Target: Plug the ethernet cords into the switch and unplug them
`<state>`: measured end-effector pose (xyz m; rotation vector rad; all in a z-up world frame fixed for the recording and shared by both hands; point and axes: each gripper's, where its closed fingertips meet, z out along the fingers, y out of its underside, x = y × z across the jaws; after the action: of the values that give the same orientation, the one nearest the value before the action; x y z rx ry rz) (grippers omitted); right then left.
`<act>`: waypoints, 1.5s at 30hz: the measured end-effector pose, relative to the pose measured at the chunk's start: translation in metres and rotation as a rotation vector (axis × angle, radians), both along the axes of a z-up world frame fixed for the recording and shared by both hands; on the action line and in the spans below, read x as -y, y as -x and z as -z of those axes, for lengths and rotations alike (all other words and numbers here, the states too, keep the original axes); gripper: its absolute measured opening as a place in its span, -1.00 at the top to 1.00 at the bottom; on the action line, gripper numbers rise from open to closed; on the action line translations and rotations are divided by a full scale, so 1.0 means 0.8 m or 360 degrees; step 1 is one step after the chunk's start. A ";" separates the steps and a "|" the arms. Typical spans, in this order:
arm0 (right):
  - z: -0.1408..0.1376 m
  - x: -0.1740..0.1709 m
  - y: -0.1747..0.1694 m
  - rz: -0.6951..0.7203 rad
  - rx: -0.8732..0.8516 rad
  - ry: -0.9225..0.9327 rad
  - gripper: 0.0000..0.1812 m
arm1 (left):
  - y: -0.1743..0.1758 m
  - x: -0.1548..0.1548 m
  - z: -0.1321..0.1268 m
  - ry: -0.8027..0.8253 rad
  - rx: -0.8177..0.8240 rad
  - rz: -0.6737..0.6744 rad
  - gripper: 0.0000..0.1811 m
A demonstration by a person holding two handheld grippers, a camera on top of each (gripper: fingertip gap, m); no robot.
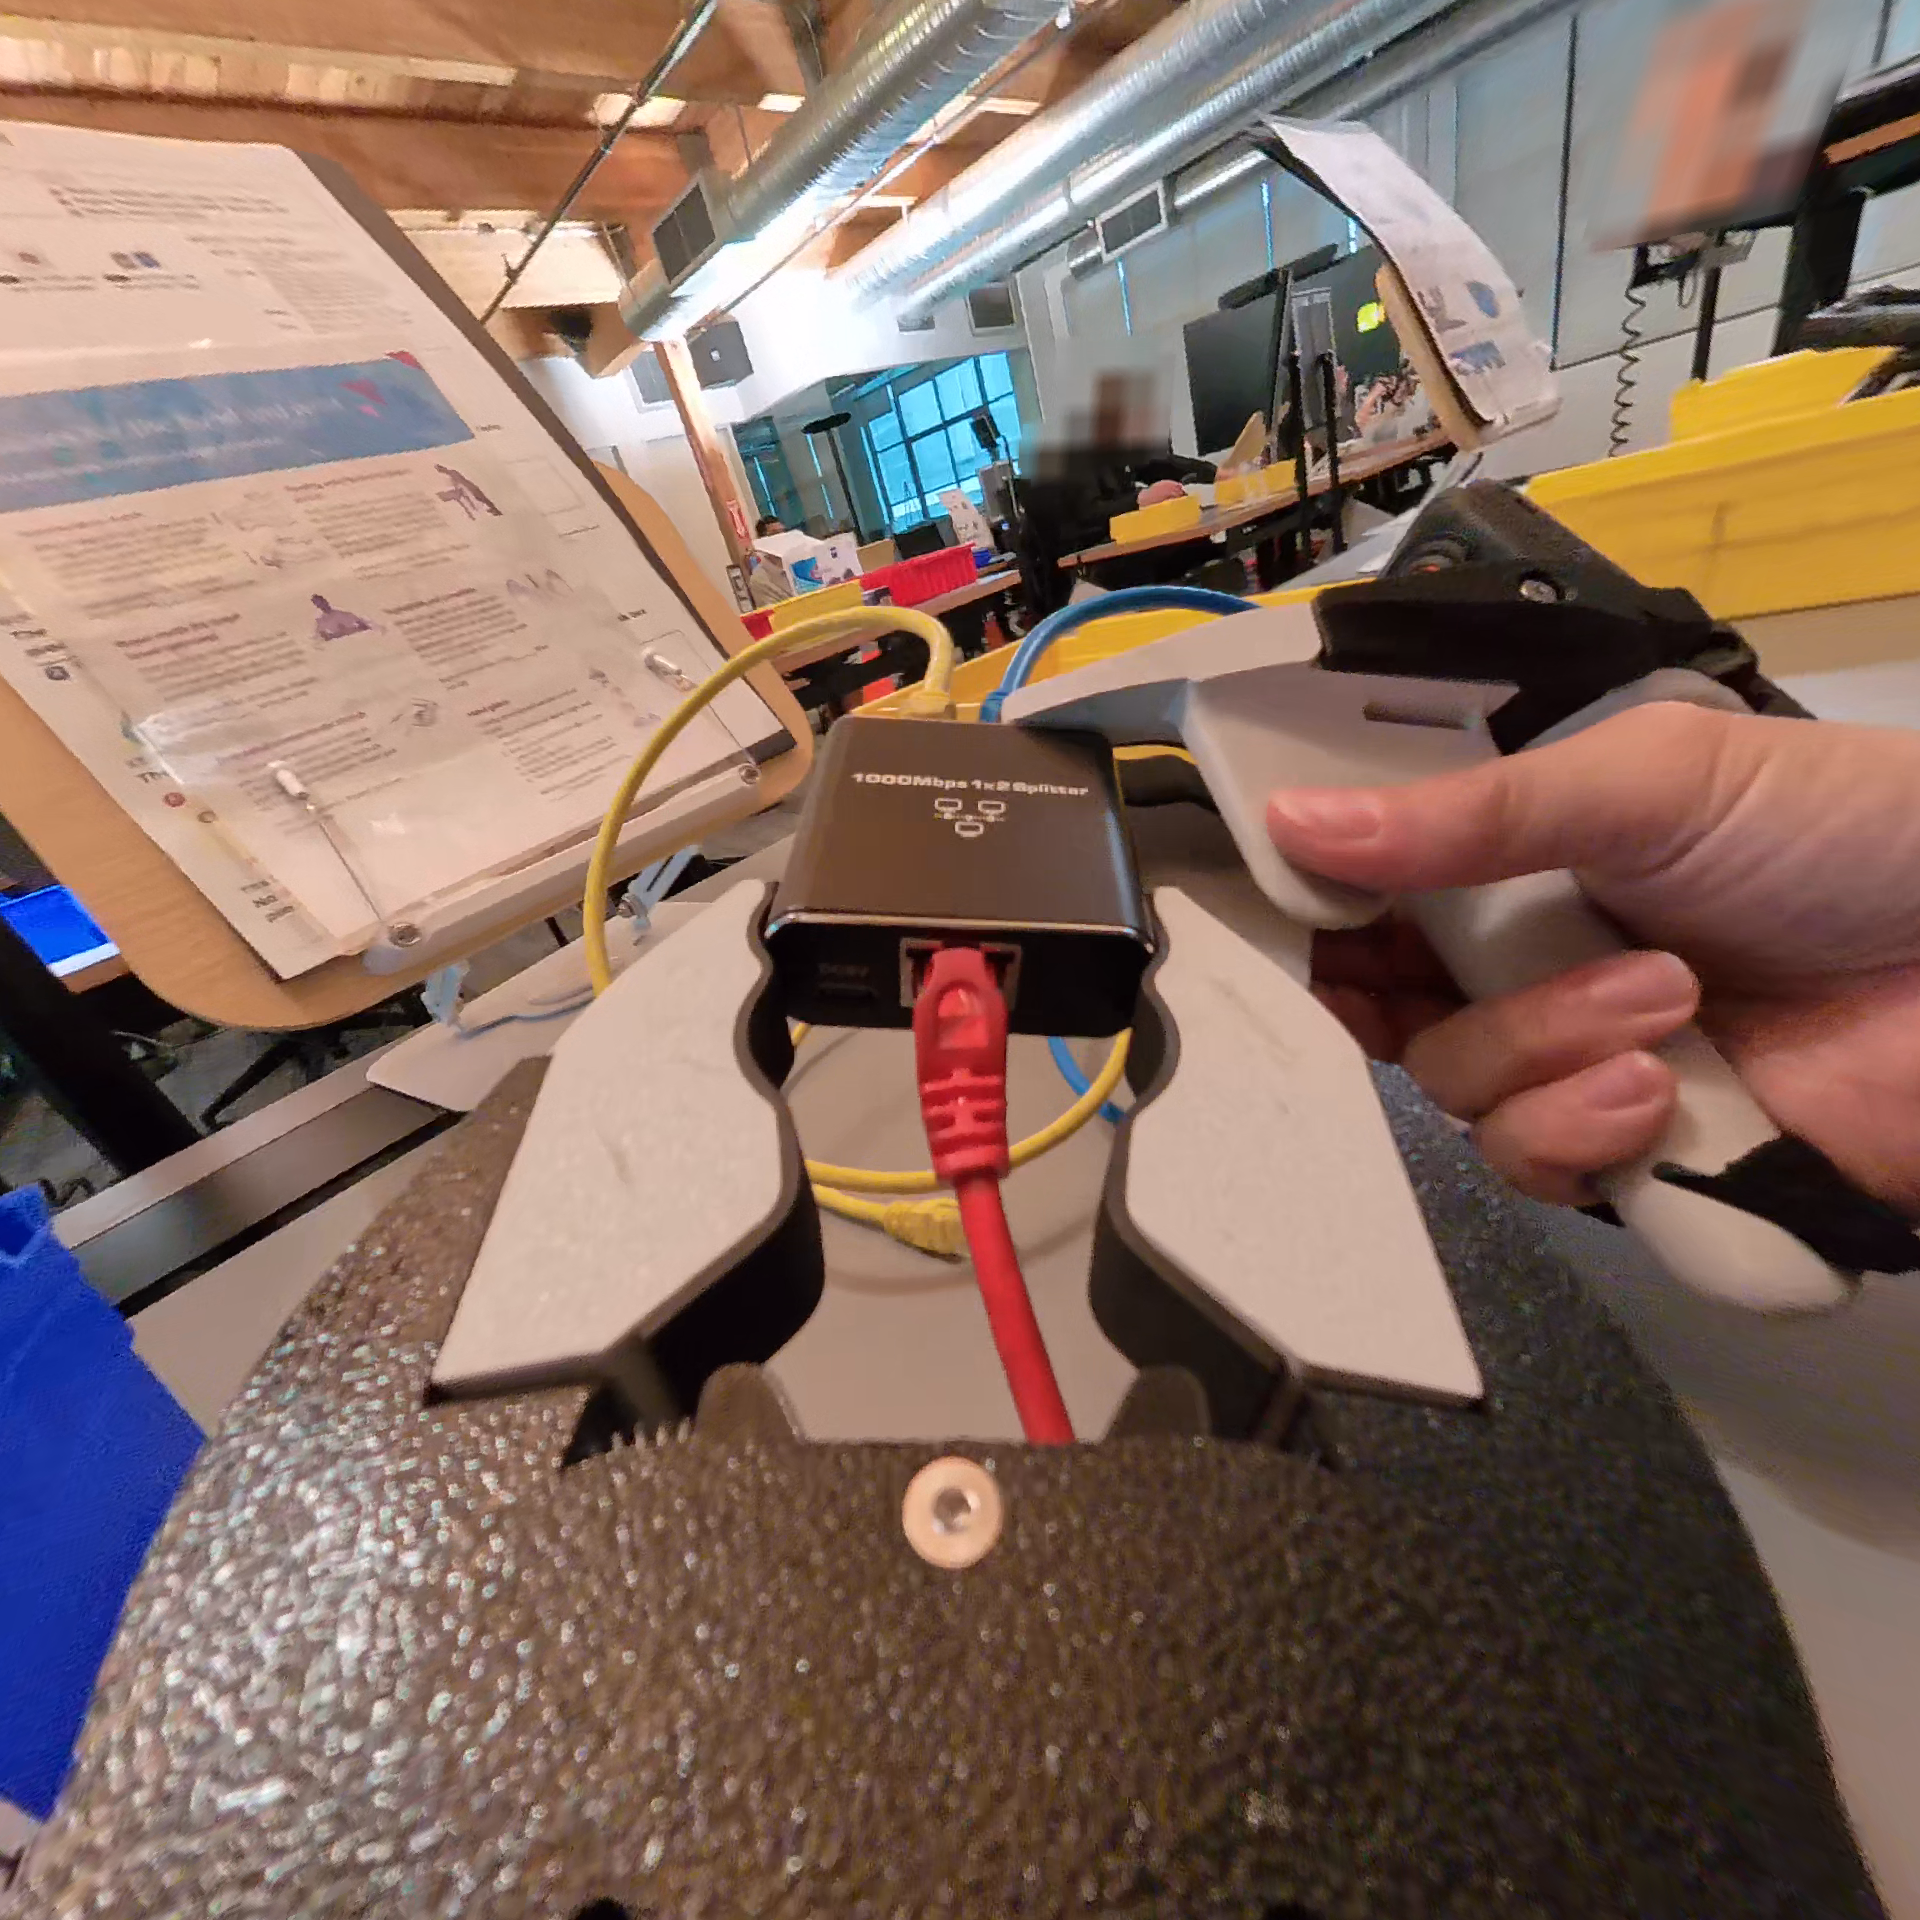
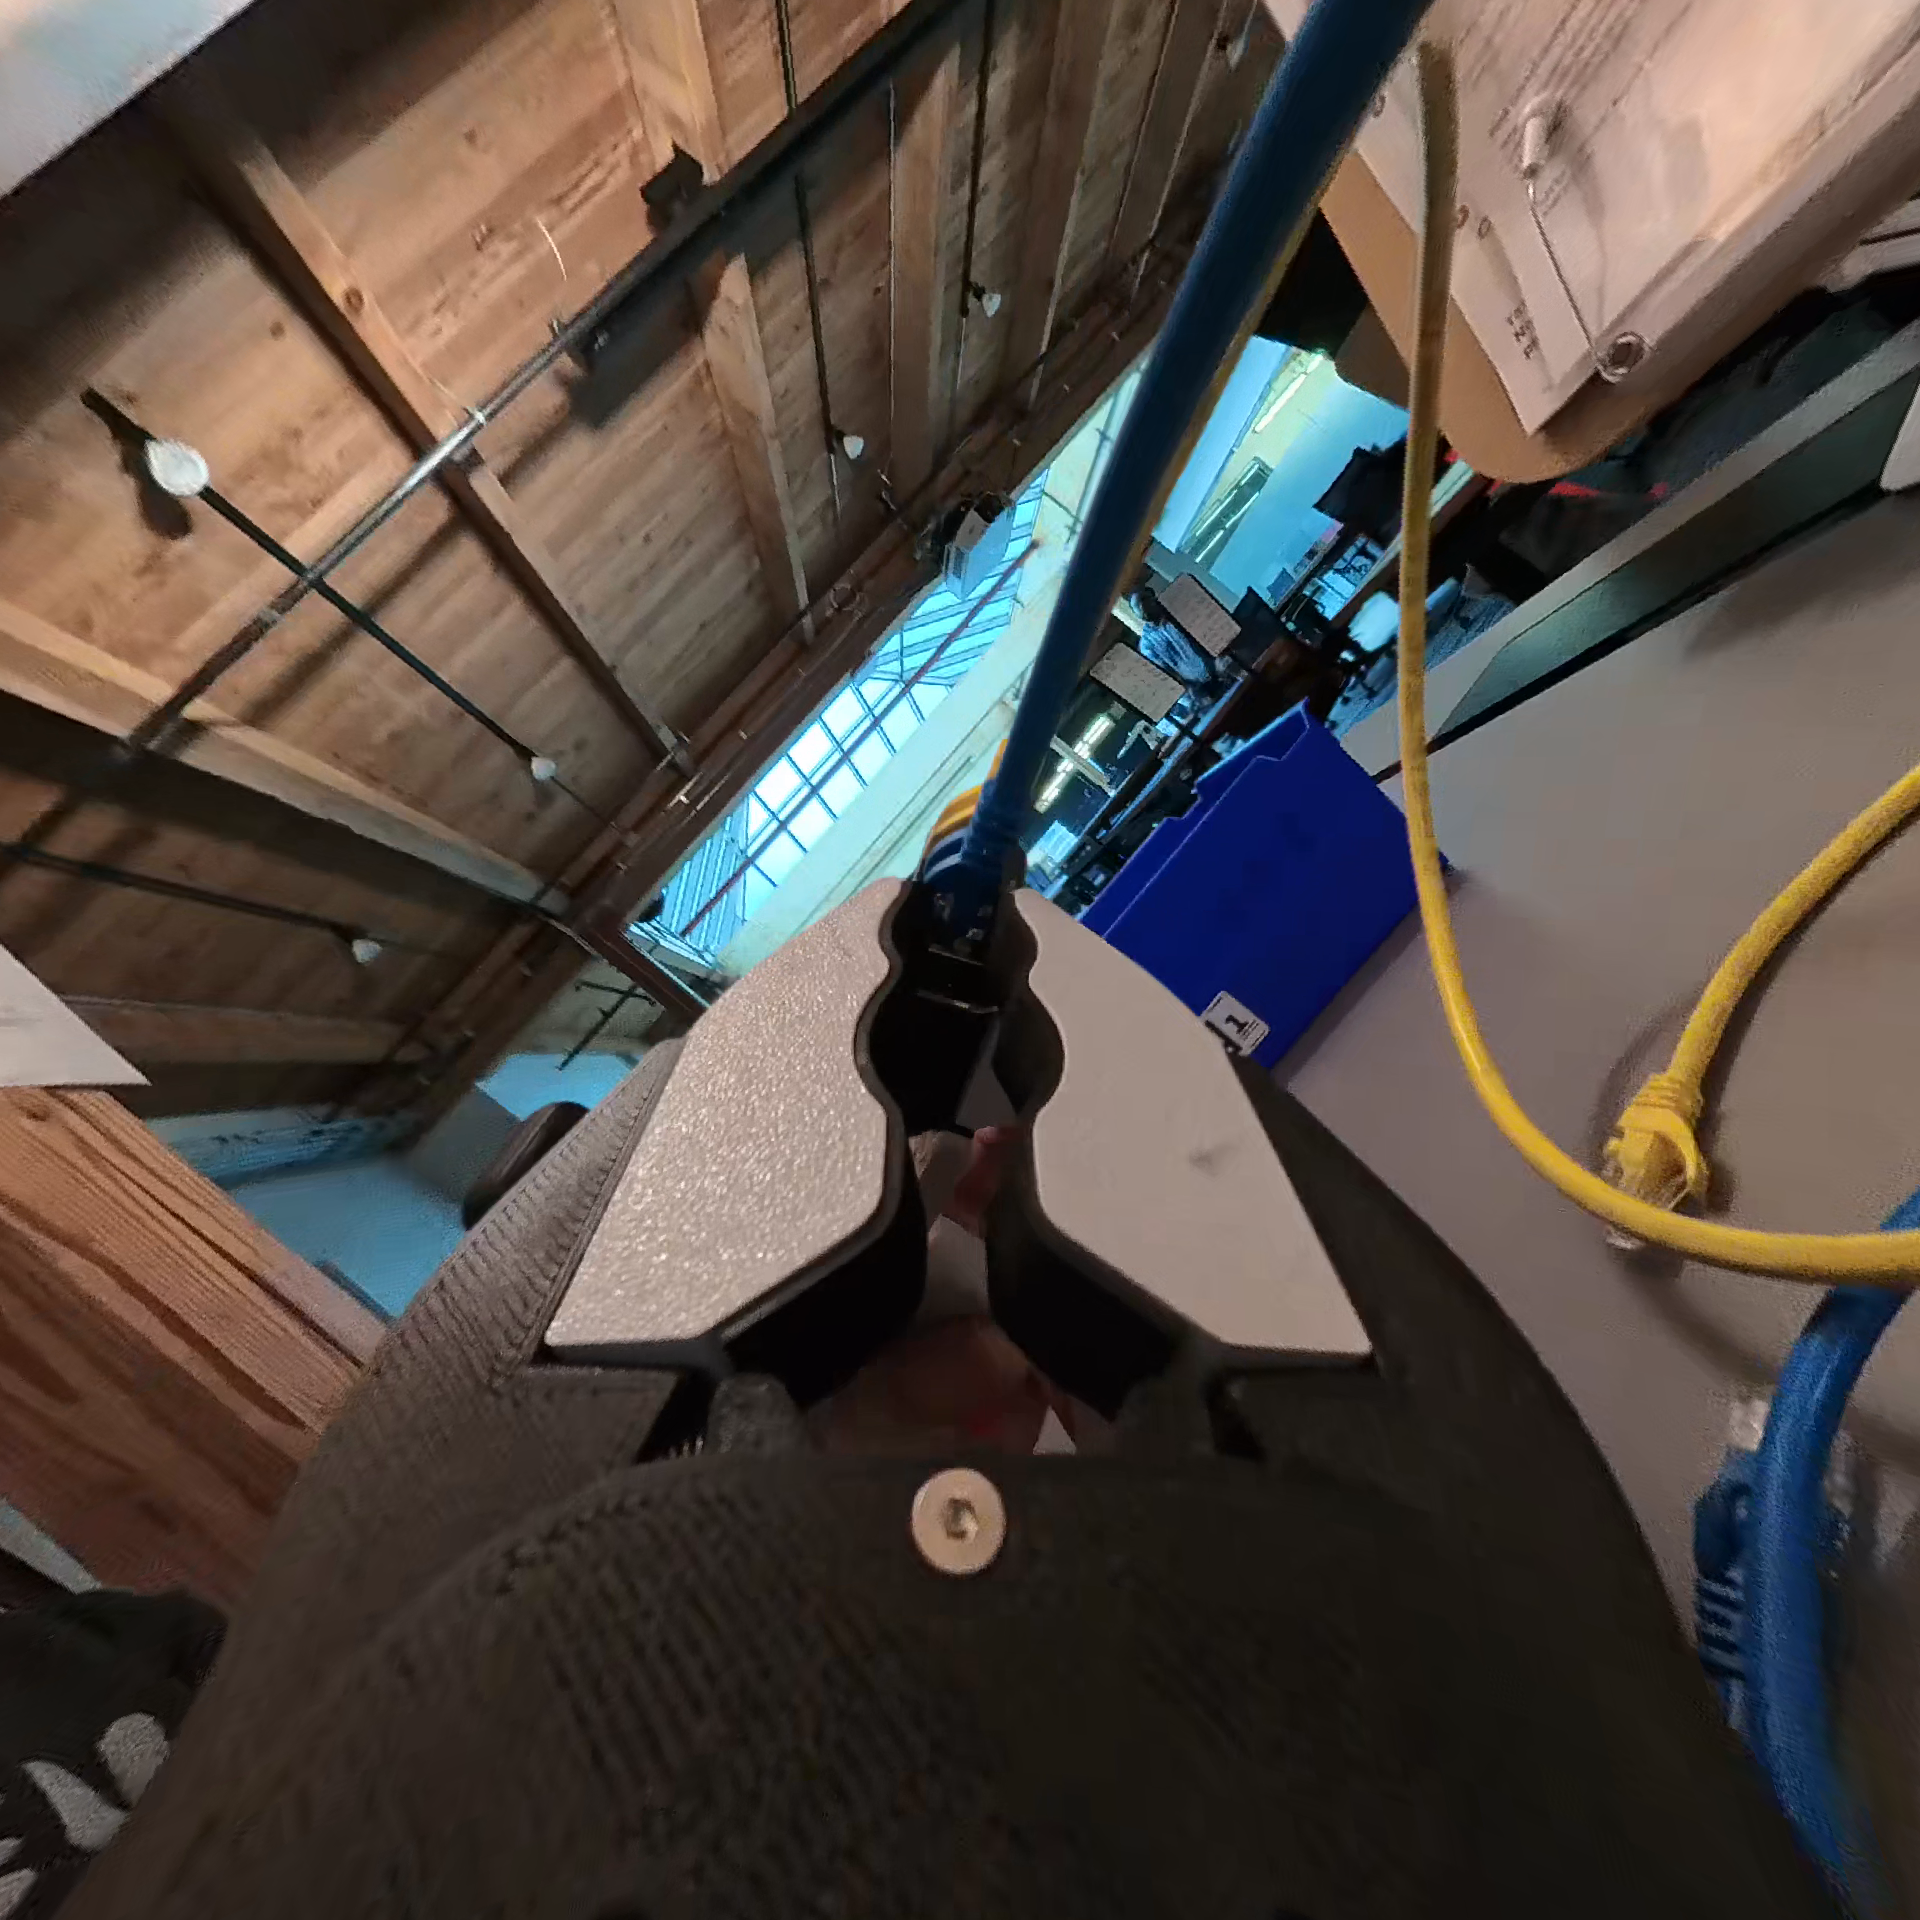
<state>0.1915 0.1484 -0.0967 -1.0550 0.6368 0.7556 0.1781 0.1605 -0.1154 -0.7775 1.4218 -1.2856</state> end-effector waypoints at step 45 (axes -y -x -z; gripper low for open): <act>-0.038 0.041 -0.030 0.0075 0.0635 0.0367 0.86 | 0.005 -0.053 -0.014 0.0227 0.0062 -0.0188 0.31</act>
<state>0.2158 0.1156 -0.0661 -1.3538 0.4080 0.4171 0.1742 0.2030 -0.1041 -0.9133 1.2446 -1.3136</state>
